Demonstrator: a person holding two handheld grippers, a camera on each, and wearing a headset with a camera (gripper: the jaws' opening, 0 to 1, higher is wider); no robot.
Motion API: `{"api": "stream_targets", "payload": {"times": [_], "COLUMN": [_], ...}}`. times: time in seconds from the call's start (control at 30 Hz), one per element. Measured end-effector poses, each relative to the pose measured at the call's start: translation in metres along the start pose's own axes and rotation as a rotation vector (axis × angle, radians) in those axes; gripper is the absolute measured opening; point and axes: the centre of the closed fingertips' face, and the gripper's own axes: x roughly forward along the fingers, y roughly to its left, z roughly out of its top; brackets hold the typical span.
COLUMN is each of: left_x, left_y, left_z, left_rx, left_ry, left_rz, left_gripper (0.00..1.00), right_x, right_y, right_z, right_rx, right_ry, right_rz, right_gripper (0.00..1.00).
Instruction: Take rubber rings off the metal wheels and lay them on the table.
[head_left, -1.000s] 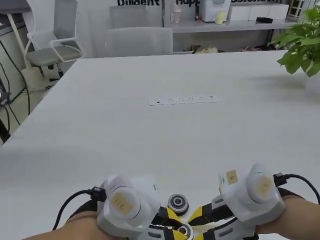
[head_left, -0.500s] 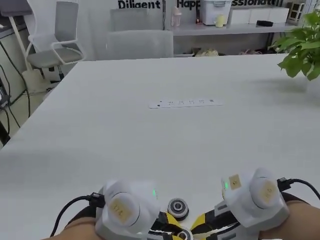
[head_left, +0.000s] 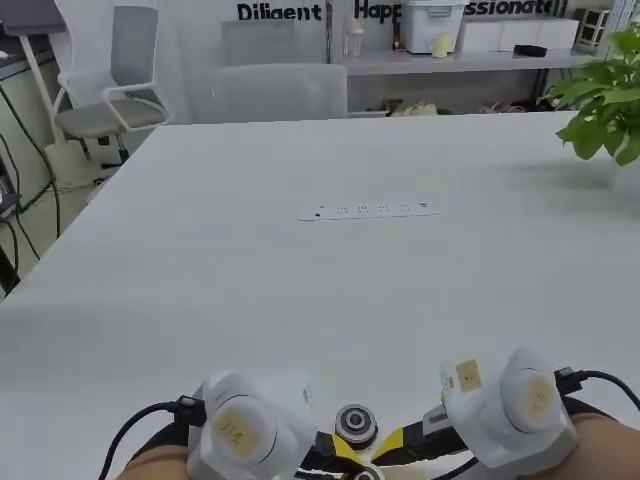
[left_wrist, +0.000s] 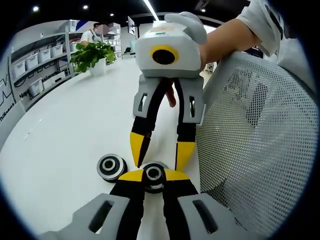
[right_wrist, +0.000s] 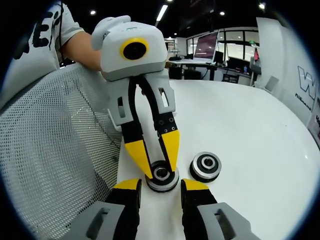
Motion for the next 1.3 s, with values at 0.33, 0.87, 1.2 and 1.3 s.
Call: {"api": "stream_targets", "payload": {"times": [0.33,0.87,1.2,1.3], "left_x": [0.0,0.0,0.0,0.0], "left_y": [0.001,0.001,0.001,0.0], "left_z": [0.0,0.0,0.0,0.0], "left_rx": [-0.008,-0.007,-0.008,-0.008], "left_ry": [-0.007,-0.005,-0.006,-0.005], "left_rz": [0.0,0.0,0.001,0.001], "left_gripper": [0.08,0.08,0.08,0.08], "right_x": [0.002,-0.003,-0.005,-0.005], "right_y": [-0.001,-0.001,-0.001,-0.002], "right_z": [0.001,-0.003,-0.006,-0.008], "right_rx": [0.018,0.008,-0.002,-0.012], "right_ry": [-0.012,0.012,0.026,0.04], "right_rz": [-0.003,-0.005,-0.009,-0.012], "right_gripper": [0.24,0.2,0.18,0.16]}}
